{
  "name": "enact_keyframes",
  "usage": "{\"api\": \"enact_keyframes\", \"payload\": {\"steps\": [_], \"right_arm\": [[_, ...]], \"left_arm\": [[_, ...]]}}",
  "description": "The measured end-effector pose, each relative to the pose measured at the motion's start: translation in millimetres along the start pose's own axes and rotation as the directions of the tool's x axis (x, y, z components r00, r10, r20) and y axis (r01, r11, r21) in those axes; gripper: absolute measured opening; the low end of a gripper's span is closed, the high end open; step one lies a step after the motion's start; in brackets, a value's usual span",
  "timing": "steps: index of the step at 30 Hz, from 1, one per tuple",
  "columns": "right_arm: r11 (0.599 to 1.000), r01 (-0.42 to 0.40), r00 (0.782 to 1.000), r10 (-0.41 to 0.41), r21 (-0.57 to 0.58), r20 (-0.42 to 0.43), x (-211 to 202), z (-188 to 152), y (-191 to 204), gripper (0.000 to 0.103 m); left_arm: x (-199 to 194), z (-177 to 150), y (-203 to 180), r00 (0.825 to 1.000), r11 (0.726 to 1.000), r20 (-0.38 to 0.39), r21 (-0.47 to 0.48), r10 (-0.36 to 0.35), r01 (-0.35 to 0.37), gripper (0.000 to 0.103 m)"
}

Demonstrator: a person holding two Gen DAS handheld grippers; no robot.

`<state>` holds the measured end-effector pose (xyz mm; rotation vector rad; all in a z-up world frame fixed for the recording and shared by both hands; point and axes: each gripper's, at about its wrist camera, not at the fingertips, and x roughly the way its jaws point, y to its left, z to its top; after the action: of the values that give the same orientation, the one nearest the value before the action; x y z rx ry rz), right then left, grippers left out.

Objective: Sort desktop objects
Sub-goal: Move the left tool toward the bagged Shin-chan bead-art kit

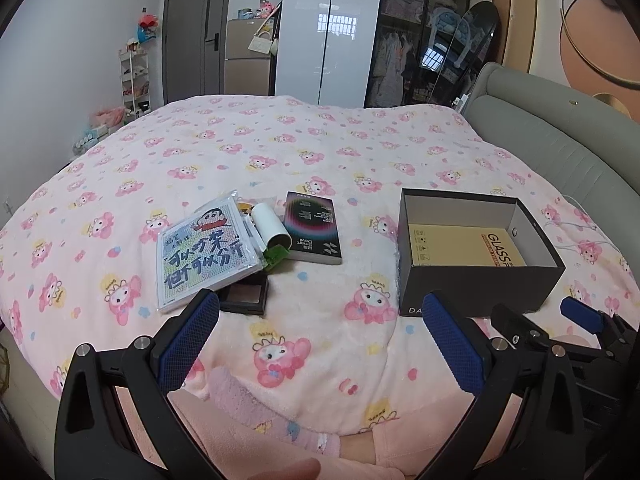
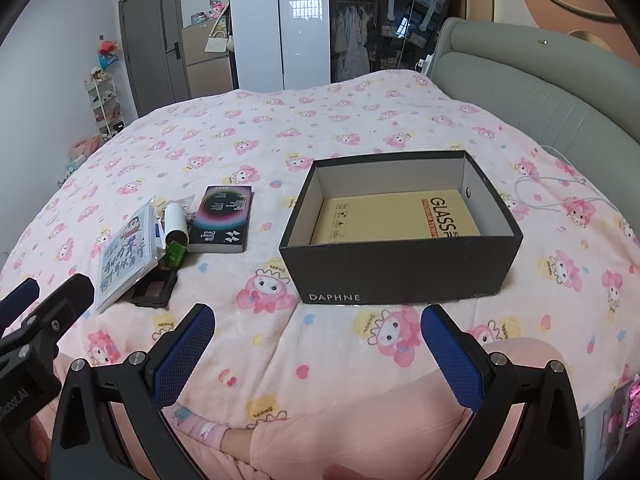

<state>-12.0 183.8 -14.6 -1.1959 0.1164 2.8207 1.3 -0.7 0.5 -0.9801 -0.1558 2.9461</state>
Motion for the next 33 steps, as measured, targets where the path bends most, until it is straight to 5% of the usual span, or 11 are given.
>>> {"api": "enact_keyframes", "payload": {"steps": [16, 22, 24, 29, 33], "right_arm": [[0.995, 0.006, 0.998, 0.0, -0.096, 0.062, 6, 11, 8, 0.103], [0.987, -0.052, 0.994, 0.066, -0.153, 0.089, 16, 28, 20, 0.103], [0.984, -0.077, 0.992, 0.092, -0.16, 0.083, 22, 32, 24, 0.103], [0.973, -0.142, 0.989, 0.146, -0.18, 0.006, 50, 35, 40, 0.085], [0.954, -0.229, 0.972, 0.214, -0.195, -0.095, 77, 34, 61, 0.076]], "left_arm": [[21, 7, 5, 0.997, 0.999, -0.066, -0.004, -0.035, 0.035, 0.1], [32, 15, 20, 0.996, 0.997, -0.072, -0.057, -0.047, 0.043, 0.1], [37, 16, 26, 0.995, 0.996, -0.082, -0.069, -0.054, 0.048, 0.093], [59, 19, 52, 0.992, 0.989, -0.106, -0.136, -0.071, 0.056, 0.089], [87, 30, 99, 0.988, 0.96, -0.146, -0.28, -0.052, 0.009, 0.089]]}}
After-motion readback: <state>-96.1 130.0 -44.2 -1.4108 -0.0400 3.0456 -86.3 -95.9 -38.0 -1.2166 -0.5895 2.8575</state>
